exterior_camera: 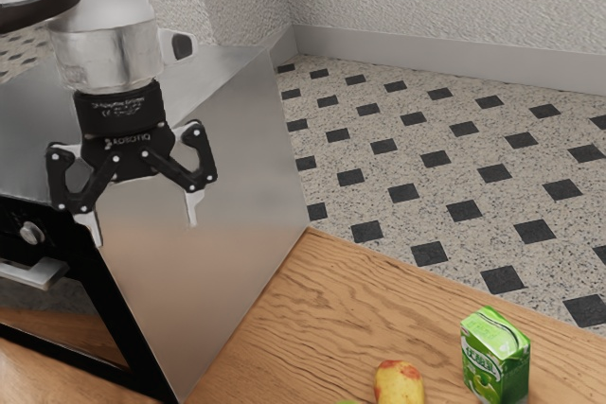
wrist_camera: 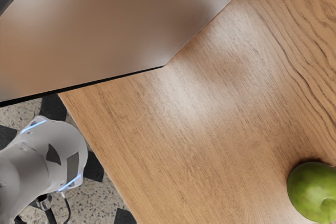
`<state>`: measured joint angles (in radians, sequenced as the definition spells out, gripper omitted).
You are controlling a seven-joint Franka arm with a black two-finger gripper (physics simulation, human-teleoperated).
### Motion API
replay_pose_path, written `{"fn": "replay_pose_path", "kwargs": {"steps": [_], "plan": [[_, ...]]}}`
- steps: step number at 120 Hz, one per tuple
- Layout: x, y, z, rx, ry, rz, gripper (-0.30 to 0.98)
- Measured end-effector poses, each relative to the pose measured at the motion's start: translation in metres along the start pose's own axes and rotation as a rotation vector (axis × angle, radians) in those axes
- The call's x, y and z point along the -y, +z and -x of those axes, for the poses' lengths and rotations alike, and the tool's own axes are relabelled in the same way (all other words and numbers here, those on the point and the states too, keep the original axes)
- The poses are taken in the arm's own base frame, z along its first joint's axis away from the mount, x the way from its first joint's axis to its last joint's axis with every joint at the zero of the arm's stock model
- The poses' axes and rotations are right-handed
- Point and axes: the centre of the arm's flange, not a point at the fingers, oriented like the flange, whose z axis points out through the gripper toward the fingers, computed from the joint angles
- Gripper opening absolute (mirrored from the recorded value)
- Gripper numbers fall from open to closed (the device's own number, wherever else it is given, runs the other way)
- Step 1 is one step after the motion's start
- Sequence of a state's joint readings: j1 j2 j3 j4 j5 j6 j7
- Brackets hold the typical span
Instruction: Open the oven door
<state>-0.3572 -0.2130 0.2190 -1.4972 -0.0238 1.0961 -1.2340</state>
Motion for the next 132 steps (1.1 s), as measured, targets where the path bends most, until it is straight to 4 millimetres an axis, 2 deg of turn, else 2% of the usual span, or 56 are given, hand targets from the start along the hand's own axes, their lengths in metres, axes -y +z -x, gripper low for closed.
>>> {"fn": "replay_pose_path", "kwargs": {"steps": [12, 20, 30, 42, 48, 52, 61, 67, 73, 79, 89, 102, 132], "plan": [[-0.007, -0.011, 0.003, -0.011, -0.174, 0.075, 0.69], [-0.011, -0.018, 0.014, -0.019, -0.260, 0.114, 0.69], [0.001, -0.035, 0.022, -0.023, -0.372, 0.178, 0.69], [0.041, -0.060, 0.011, 0.002, -0.527, 0.261, 0.69], [0.083, -0.074, 0.005, 0.026, -0.613, 0.309, 0.69], [0.124, -0.074, 0.002, 0.045, -0.682, 0.339, 0.69], [0.218, -0.051, 0.011, 0.075, -0.835, 0.398, 0.69], [0.268, -0.025, 0.022, 0.079, -0.918, 0.437, 0.69], [0.307, 0.003, 0.030, 0.083, -1.011, 0.475, 0.69], [0.333, 0.026, 0.026, 0.093, -1.104, 0.499, 0.69], [0.349, 0.072, -0.002, 0.131, -1.201, 0.505, 0.69], [0.363, 0.097, -0.010, 0.117, -1.257, 0.587, 0.69], [0.377, 0.092, -0.008, 0.025, -1.365, 0.683, 0.69]]}}
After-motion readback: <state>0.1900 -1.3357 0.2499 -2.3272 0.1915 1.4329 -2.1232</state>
